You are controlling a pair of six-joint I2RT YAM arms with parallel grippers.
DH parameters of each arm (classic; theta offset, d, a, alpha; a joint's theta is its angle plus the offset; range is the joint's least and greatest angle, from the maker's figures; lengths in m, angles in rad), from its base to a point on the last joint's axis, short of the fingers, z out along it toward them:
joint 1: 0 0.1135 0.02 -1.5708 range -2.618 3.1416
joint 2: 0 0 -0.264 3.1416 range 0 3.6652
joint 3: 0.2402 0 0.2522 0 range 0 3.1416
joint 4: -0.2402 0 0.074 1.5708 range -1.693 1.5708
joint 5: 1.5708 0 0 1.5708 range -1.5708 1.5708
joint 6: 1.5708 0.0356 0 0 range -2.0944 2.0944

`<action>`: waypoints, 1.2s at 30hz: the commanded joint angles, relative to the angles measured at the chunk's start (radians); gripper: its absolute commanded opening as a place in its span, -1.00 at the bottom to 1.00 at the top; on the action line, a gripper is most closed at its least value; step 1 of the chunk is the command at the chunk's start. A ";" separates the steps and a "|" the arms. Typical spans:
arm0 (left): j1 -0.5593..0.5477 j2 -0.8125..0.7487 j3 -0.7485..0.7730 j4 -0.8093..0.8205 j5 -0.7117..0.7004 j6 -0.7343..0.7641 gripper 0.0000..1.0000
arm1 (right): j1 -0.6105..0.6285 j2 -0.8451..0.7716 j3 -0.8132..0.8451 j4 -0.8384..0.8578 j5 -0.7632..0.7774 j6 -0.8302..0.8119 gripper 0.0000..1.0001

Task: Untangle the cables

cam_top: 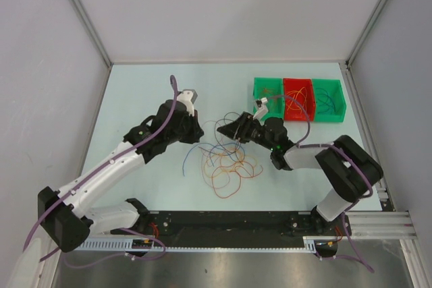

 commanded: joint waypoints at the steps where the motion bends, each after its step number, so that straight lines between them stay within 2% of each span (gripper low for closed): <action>1: 0.006 0.016 0.038 0.029 0.002 0.028 -0.99 | 0.019 -0.134 0.028 -0.279 0.196 -0.129 0.32; 6: 0.005 0.083 0.058 0.045 -0.002 0.038 -1.00 | 0.039 -0.125 0.047 -0.314 0.233 -0.167 0.40; 10: 0.005 0.172 0.108 0.053 -0.008 0.057 -0.99 | 0.065 -0.079 0.106 -0.419 0.277 -0.190 0.42; 18: 0.018 0.307 0.199 0.056 0.002 0.089 -0.99 | 0.066 0.021 0.176 -0.459 0.297 -0.203 0.45; 26: 0.052 0.409 0.249 0.055 0.041 0.086 -0.99 | 0.062 0.088 0.258 -0.512 0.338 -0.223 0.44; 36: 0.061 0.475 0.279 0.056 0.076 0.081 -0.99 | 0.065 0.147 0.325 -0.575 0.426 -0.238 0.33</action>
